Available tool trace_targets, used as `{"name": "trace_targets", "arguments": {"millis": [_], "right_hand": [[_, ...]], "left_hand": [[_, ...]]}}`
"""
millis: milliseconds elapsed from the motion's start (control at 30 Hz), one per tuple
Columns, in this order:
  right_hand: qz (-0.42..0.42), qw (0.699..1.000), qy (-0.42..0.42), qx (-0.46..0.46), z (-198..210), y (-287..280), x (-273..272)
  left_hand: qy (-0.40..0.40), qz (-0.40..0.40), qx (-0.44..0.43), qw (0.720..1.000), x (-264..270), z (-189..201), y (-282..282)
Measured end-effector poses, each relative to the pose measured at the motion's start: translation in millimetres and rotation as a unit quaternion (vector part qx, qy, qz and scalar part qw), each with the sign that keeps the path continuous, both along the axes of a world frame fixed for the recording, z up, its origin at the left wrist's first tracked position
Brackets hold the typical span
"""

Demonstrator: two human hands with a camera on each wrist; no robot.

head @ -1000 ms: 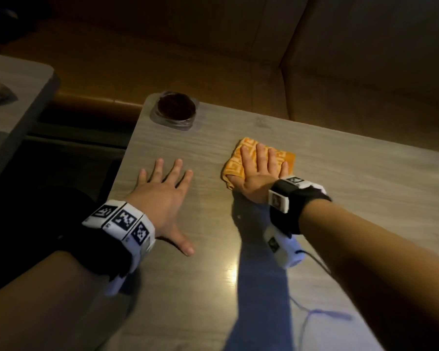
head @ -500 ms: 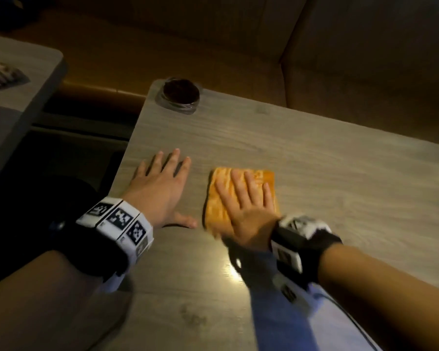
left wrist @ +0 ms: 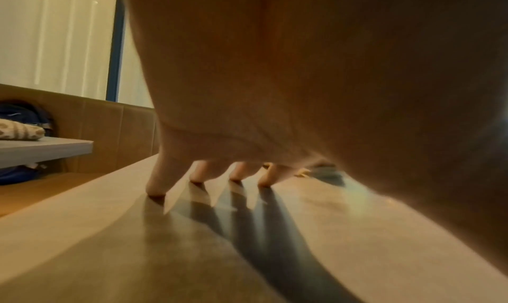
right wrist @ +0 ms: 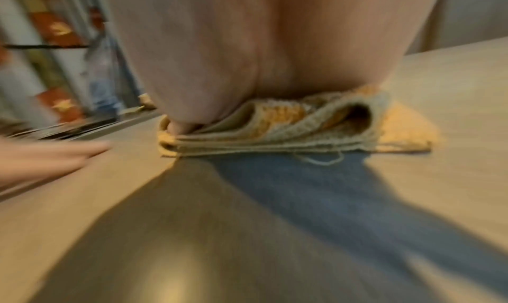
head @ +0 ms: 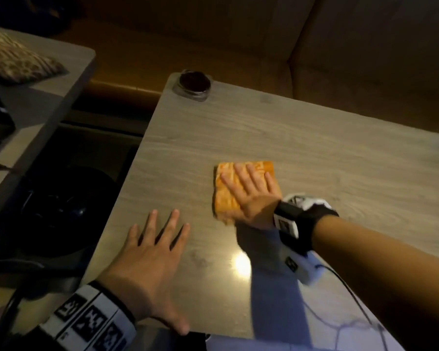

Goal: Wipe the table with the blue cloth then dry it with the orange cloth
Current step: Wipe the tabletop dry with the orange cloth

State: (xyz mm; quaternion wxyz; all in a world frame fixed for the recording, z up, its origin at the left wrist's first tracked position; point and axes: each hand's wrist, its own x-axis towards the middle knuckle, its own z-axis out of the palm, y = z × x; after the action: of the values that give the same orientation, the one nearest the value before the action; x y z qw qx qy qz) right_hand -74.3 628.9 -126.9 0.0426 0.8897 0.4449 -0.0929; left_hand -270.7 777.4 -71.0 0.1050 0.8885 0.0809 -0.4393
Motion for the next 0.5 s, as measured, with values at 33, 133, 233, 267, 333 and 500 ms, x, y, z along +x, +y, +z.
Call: {"name": "trace_targets", "arguments": {"millis": [33, 133, 233, 267, 333, 500], "right_hand": [[-0.065, 0.998, -0.012, 0.006, 3.2, 8.8, 10.0], [-0.174, 0.984, 0.04, -0.006, -3.9, 33.5, -3.9], [-0.046, 0.998, -0.01, 0.043, -3.7, 1.6, -60.6], [0.006, 1.0, -0.006, 0.027, -6.2, -16.3, -69.1], [0.036, 0.999, -0.003, -0.011, -5.7, -29.9, -58.7], [-0.183, 0.983, 0.008, 0.012, -10.0, 7.1, -60.3]], "left_hand": [[0.006, -0.009, 0.008, 1.0, -3.0, -1.9, -3.1], [0.001, -0.015, 0.039, 0.999, -2.9, -4.2, -10.1], [-0.018, -0.019, 0.036, 0.999, -3.4, -7.6, -9.0], [-0.028, -0.021, 0.032, 0.999, -4.3, -10.2, -7.8], [-0.036, -0.015, 0.026, 0.999, -6.2, -14.4, -5.6], [-0.049, -0.015, 0.033, 0.998, -6.1, -21.1, -7.8]]}}
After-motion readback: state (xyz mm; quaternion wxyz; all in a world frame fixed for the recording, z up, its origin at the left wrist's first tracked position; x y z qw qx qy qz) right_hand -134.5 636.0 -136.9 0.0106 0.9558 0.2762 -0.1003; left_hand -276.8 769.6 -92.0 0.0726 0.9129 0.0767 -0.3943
